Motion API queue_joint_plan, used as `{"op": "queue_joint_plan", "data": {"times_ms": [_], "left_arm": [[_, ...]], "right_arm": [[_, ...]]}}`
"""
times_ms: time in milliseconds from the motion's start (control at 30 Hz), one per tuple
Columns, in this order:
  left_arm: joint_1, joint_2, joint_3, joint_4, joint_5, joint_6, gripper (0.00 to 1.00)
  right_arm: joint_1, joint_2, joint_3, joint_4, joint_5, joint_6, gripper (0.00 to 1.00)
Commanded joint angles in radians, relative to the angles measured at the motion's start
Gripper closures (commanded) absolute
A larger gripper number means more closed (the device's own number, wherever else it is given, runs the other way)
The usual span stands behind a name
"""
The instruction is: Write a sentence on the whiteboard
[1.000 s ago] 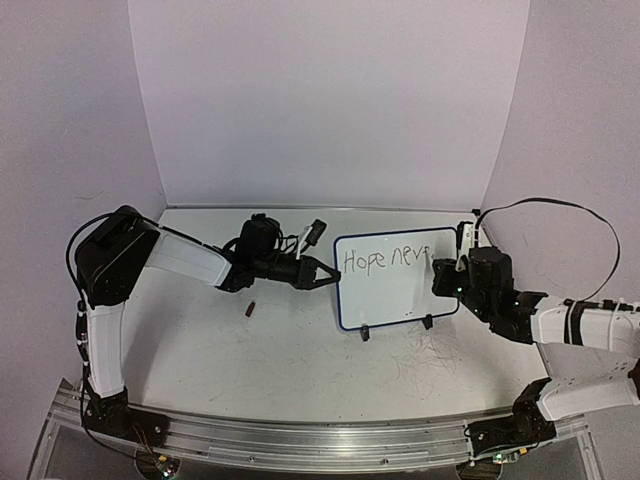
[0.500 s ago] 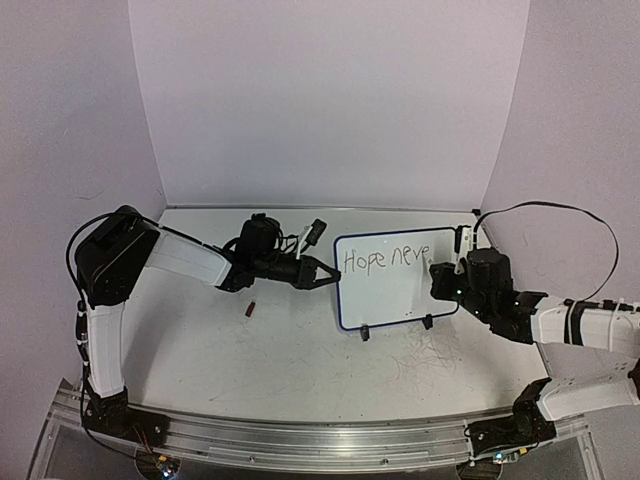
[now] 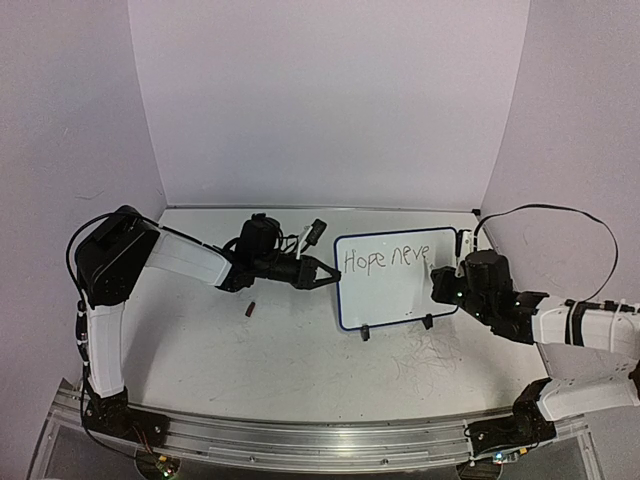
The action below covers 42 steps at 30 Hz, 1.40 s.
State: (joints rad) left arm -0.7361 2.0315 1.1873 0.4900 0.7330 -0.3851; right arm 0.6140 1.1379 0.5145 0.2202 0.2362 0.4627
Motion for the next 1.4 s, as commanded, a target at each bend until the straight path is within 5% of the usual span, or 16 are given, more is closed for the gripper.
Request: {"op": "queue_joint_plan", "data": {"times_ms": [0, 333, 733, 1367], "left_arm": [[0.004, -0.023, 0.018, -0.001, 0.015, 0.018, 1.00], [0.004, -0.023, 0.019, -0.003, 0.014, 0.018, 1.00], [0.004, -0.017, 0.021, -0.002, 0.019, 0.019, 1.00], [0.004, -0.014, 0.023, -0.004, 0.020, 0.025, 1.00]], "right_arm": [[-0.006, 0.006, 0.028, -0.088, 0.061, 0.013, 1.00], [-0.023, -0.085, 0.054, -0.072, 0.067, -0.055, 1.00], [-0.078, -0.070, 0.051, 0.015, -0.057, -0.127, 1.00], [-0.080, -0.031, 0.067, 0.061, -0.025, -0.153, 1.00]]}}
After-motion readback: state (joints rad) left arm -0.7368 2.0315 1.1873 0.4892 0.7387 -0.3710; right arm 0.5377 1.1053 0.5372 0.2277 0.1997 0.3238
